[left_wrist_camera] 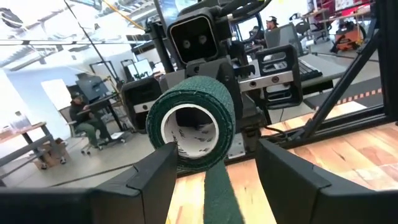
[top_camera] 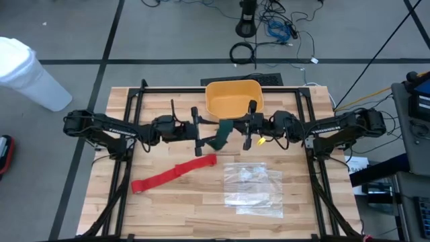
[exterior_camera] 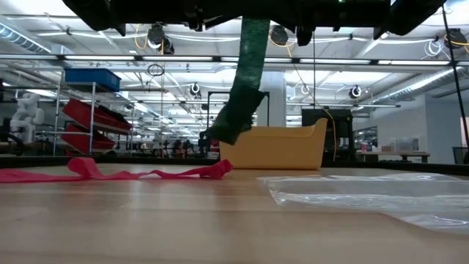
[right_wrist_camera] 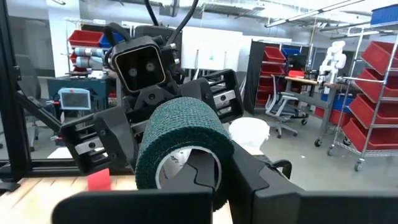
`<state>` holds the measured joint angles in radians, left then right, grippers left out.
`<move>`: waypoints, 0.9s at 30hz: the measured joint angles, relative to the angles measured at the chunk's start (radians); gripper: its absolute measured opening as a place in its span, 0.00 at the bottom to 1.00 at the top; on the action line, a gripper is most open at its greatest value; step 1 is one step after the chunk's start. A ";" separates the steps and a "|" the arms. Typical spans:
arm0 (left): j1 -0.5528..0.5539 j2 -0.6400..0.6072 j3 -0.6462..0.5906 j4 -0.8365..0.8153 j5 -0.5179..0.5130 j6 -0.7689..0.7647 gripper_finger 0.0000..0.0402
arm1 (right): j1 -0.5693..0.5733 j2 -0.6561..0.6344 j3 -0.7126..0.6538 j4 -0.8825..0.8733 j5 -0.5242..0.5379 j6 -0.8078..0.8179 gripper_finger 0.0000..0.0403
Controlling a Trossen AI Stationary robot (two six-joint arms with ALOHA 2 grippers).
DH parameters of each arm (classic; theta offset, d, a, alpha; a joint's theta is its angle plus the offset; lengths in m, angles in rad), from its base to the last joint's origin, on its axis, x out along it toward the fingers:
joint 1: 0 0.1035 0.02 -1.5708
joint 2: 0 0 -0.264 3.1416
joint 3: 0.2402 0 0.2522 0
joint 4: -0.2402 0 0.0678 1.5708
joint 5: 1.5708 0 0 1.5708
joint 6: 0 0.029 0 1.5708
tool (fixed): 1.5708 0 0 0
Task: Roll bandage
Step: Roll the green bandage
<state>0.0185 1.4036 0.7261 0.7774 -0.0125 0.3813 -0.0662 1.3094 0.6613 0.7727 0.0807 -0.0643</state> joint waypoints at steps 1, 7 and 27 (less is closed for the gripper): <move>0.000 0.000 0.000 -0.002 0.006 0.000 0.53 | 0.000 0.000 0.000 -0.007 0.000 0.000 0.01; 0.000 0.000 0.003 -0.023 -0.001 -0.005 0.44 | 0.001 0.001 0.000 -0.015 0.024 -0.001 0.01; -0.064 0.004 0.007 -0.036 -0.063 0.187 0.41 | 0.005 0.005 0.002 -0.040 0.060 -0.056 0.02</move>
<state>-0.0460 1.4075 0.7330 0.7415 -0.0758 0.5683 -0.0616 1.3144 0.6628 0.7325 0.1403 -0.1207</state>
